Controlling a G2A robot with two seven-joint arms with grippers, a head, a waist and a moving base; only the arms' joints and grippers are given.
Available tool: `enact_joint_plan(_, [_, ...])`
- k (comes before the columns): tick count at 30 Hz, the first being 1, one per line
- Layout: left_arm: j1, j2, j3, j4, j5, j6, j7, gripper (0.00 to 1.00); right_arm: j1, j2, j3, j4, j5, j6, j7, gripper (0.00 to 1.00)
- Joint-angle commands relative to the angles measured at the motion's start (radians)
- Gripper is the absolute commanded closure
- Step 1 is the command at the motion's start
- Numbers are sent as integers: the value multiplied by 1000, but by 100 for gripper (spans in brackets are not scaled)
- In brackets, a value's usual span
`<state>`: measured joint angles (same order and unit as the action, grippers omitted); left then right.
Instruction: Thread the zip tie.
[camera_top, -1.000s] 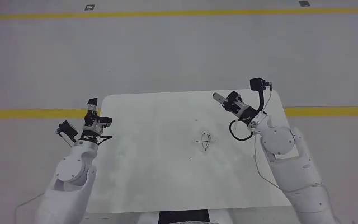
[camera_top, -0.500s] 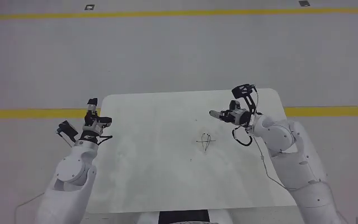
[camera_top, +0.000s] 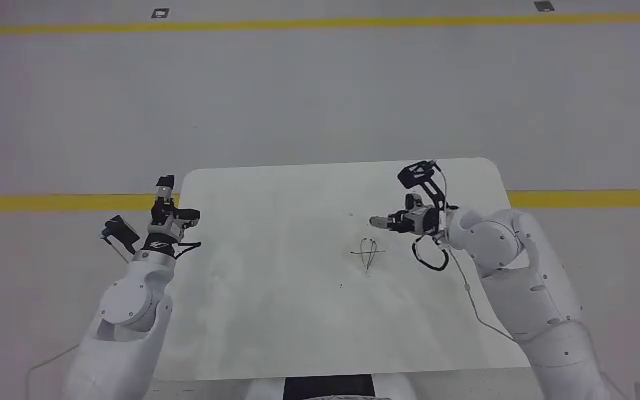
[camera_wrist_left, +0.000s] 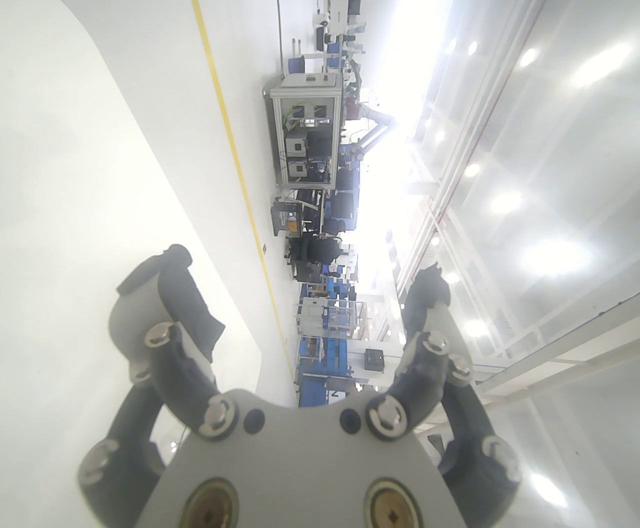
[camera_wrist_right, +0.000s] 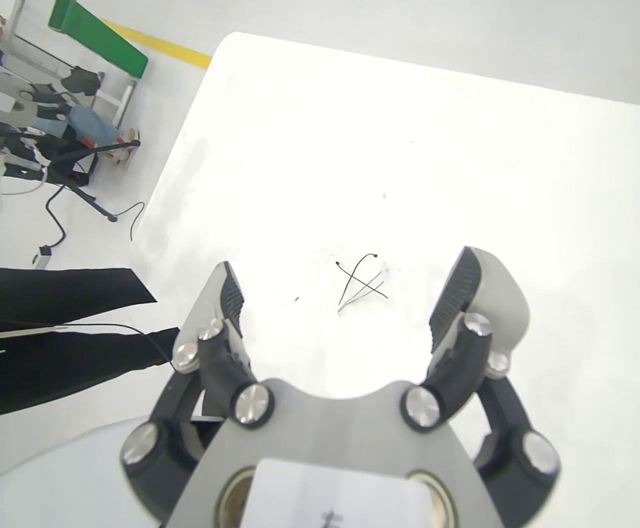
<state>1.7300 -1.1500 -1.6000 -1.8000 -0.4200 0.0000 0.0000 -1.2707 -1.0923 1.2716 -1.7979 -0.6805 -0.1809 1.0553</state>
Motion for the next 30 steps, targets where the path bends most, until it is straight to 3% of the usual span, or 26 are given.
enact_joint_plan(1, [0,0,0,0,0,0,0,0,46,-7,-87,6,-28,4,48,0])
enact_joint_plan(4, [0,0,0,0,0,0,0,0,115,-22,-166,33,-21,48,95,0])
enact_joint_plan(9, [0,0,0,0,0,0,0,0,212,-46,-266,100,23,184,222,0])
enact_joint_plan(20, [0,0,0,0,0,0,0,0,219,-48,-272,104,30,191,229,0])
enact_joint_plan(22, [0,0,0,0,0,0,0,0,224,-47,-283,114,-19,211,234,0])
enact_joint_plan(24, [0,0,0,0,0,0,0,0,244,-56,-334,110,-98,297,254,0])
enact_joint_plan(26, [0,0,0,0,0,0,0,0,272,-67,-366,128,-111,379,283,0])
enact_joint_plan(29, [0,0,0,0,0,0,0,0,308,-83,-412,159,-133,457,313,0])
enact_joint_plan(30, [0,0,0,0,0,0,0,0,319,-91,-424,190,-118,511,324,0])
